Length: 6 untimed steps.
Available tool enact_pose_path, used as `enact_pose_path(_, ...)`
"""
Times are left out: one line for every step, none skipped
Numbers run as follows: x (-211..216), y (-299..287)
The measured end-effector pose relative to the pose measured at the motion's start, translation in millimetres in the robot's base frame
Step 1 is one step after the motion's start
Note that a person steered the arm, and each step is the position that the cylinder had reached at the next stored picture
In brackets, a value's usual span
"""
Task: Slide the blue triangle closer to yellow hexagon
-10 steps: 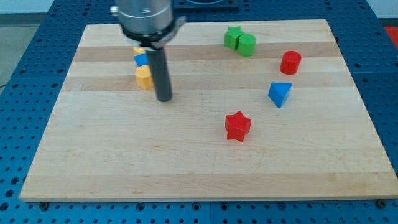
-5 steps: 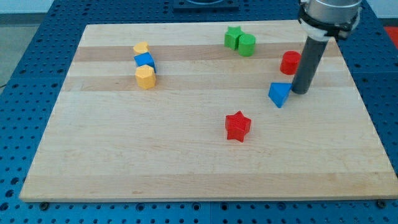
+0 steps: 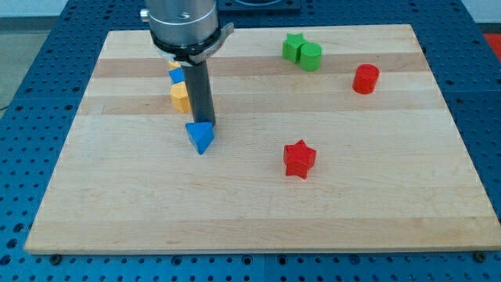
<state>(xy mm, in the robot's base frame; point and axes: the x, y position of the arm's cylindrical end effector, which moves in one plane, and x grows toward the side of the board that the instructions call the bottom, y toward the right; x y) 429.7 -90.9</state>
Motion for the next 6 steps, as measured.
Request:
enact_pose_path(0,21)
enact_pose_path(13,25)
enact_pose_path(34,25)
enact_pose_path(51,25)
enact_pose_path(58,17)
enact_pose_path(66,5)
